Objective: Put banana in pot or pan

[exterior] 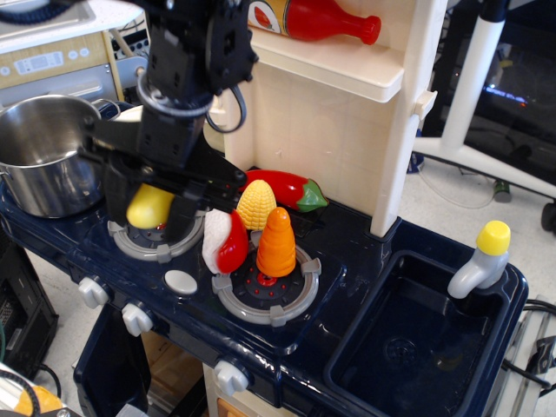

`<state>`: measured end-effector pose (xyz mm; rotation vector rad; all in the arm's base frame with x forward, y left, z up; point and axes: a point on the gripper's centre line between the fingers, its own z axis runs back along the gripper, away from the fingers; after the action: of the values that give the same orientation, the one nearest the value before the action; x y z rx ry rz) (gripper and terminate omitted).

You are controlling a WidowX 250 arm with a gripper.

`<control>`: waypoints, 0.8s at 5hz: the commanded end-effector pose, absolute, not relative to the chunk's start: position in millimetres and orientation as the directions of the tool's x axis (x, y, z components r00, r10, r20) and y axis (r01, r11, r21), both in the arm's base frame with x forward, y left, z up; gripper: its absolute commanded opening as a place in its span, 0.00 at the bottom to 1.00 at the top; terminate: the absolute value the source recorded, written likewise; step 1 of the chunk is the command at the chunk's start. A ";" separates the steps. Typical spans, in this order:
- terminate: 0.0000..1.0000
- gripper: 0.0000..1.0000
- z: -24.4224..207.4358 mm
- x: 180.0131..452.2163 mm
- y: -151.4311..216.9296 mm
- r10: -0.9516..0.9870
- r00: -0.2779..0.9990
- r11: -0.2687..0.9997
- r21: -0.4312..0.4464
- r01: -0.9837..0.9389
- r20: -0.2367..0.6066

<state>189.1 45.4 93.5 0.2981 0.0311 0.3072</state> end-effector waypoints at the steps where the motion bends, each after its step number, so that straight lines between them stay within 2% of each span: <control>1: 0.00 0.00 122.8 197.4 117.7 0.157 0.983 0.920 0.349 -0.179 0.090; 2: 0.00 0.00 133.7 200.1 155.0 0.070 0.991 0.915 0.389 -0.107 0.110; 3: 0.00 0.00 123.2 205.3 182.1 0.000 0.988 0.925 0.375 -0.058 0.152; 4: 0.00 1.00 112.3 218.9 190.7 -0.022 0.985 0.934 0.355 -0.040 0.169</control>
<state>211.5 186.0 99.2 0.3360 -0.1396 0.0205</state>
